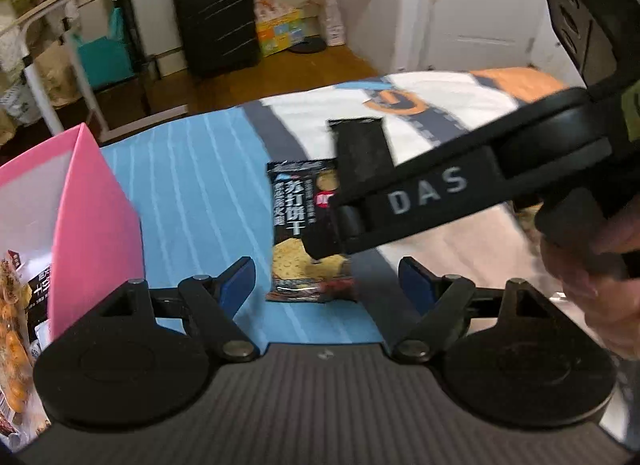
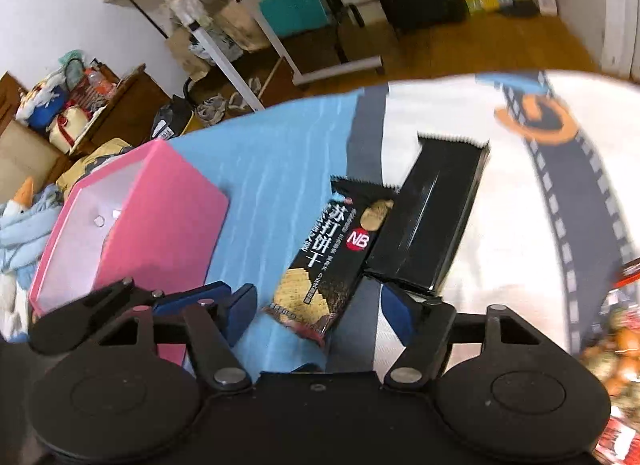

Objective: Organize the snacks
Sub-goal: 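Grasp the black NB cracker pack with the right gripper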

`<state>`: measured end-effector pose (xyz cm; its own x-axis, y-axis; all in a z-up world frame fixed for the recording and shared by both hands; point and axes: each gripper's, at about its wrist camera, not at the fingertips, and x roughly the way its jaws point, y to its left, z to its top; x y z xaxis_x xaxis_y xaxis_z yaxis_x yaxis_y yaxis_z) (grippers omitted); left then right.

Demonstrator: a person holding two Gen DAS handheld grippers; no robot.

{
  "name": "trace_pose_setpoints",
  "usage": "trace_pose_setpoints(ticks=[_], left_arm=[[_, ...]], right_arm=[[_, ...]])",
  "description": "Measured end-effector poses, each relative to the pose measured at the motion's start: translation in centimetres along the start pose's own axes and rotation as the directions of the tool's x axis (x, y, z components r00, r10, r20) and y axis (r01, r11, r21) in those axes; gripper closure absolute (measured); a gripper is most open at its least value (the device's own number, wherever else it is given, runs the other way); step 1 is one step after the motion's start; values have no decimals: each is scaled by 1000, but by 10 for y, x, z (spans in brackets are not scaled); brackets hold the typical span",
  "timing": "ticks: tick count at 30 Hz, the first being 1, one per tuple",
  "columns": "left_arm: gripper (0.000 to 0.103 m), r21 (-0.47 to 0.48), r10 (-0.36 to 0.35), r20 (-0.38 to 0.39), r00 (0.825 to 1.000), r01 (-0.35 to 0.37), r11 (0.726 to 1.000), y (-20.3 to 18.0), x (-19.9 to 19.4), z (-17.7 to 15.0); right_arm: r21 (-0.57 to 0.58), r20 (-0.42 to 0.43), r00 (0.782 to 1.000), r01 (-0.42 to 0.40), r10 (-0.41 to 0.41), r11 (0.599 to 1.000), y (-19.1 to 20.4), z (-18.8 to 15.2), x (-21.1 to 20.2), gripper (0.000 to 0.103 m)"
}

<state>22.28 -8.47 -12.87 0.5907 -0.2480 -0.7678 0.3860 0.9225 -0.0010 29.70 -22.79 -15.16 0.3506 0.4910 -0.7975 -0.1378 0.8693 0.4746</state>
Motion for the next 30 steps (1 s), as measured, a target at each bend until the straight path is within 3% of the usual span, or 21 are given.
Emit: trace_pose_setpoints(ticks=[3, 7, 10, 11, 13, 21, 26, 30], left_arm=[[28, -16, 34, -5, 999, -34, 999, 4, 15, 1], [28, -127, 43, -12, 999, -44, 991, 23, 30, 1], [31, -207, -24, -30, 999, 17, 978, 37, 38, -2], [34, -218, -43, -30, 999, 35, 975, 39, 39, -4], [55, -233, -76, -7, 997, 73, 970, 41, 37, -7], [58, -273, -60, 7, 998, 59, 960, 37, 35, -15], [58, -297, -79, -17, 997, 71, 952, 42, 31, -12], [58, -323, -145, -48, 988, 121, 938, 48, 23, -14]], right_arm=[[32, -34, 999, -36, 37, 999, -3, 1, 15, 49], [20, -26, 1000, -12, 13, 1000, 2, -1, 26, 49], [23, -7, 1000, 5, -5, 1000, 7, -3, 29, 48], [25, 0, 1000, 8, -8, 1000, 8, -3, 30, 48], [23, 16, 1000, 20, -20, 1000, 10, -3, 32, 48], [-72, 60, 993, 106, -102, 992, 27, -3, 43, 40], [-72, 59, 993, 108, -104, 992, 29, -3, 36, 55], [-42, 34, 996, 83, -82, 996, 25, -9, 26, 59]])
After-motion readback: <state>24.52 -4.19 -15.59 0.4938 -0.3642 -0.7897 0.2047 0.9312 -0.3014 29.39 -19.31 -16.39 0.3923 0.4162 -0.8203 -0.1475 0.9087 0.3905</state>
